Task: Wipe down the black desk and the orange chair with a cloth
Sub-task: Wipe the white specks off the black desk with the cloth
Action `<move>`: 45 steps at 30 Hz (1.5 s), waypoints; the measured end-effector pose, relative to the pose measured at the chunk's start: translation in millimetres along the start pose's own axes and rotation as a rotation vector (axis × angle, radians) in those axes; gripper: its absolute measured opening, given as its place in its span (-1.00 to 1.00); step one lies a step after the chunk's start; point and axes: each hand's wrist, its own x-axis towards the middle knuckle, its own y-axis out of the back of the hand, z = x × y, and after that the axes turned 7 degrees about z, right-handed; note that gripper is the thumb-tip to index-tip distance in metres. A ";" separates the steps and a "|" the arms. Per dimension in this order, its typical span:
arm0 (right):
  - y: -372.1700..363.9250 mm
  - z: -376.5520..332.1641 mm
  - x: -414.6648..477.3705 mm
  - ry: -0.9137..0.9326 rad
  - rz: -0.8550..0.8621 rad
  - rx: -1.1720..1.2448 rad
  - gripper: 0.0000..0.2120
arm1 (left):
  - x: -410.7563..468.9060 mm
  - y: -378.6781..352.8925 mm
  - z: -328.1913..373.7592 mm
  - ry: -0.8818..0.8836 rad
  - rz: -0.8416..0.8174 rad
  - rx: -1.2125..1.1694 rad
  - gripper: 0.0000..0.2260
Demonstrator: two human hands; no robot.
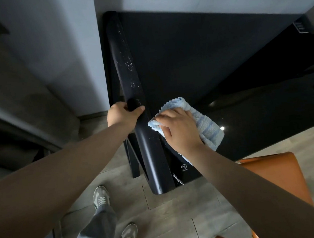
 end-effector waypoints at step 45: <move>56.8 -25.0 -218.9 -0.075 -0.118 0.119 -0.73 | -91.8 -6.5 -28.0 -0.005 -0.062 0.128 -0.63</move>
